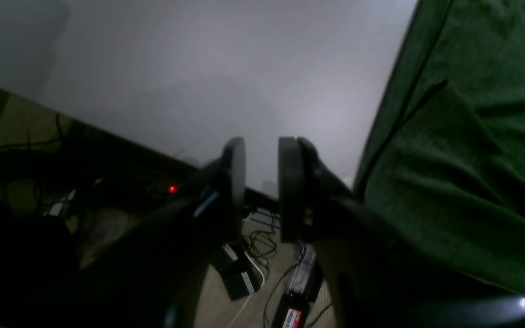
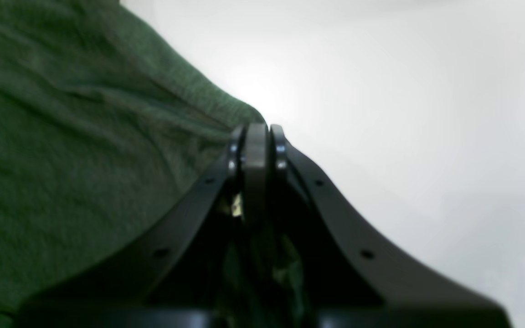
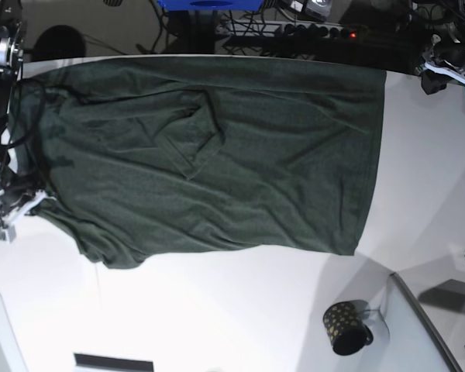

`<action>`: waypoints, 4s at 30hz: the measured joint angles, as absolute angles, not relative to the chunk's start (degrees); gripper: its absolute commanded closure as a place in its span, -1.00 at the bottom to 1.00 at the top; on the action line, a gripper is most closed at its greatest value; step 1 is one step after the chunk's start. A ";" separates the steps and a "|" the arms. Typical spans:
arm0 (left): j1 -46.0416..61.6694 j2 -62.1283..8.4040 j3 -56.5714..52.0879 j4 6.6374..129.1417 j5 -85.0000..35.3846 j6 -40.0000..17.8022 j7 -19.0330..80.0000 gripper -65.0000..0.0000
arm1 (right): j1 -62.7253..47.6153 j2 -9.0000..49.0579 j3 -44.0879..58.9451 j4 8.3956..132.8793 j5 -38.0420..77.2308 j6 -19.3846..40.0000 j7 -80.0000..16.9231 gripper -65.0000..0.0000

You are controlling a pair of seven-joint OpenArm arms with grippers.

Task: Layout the t-shirt on the table in an organized manner, then fold the t-shirt properly
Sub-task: 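Move the right gripper along the shirt's side edge toward the hem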

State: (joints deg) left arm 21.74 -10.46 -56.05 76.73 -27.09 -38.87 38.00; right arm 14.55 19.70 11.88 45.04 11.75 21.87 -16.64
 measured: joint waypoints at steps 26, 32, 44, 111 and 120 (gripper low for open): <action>21.58 -10.50 -55.99 76.75 -27.09 -38.89 38.00 0.61 | 13.63 19.70 11.38 46.11 11.53 21.87 -16.62 0.60; 21.56 -10.50 -56.01 76.75 -27.05 -38.89 38.00 0.61 | 16.53 19.84 11.40 42.33 11.53 21.85 -18.11 0.53; 21.58 -10.50 -56.05 76.75 -27.07 -38.89 38.00 0.61 | 16.75 19.73 11.68 41.06 11.53 21.85 -18.02 0.94; 21.76 -10.48 -56.21 76.75 -27.07 -38.89 38.00 0.61 | 20.93 13.63 14.52 42.11 11.55 21.98 -30.00 0.06; 21.76 -11.68 -56.21 75.24 -27.11 -38.94 38.00 0.61 | 20.56 13.74 14.52 40.10 11.53 21.96 -27.97 0.09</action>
State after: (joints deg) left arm 21.76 -11.68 -56.21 75.24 -27.11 -38.94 38.00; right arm 20.56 13.74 14.52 40.10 11.53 21.96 -27.97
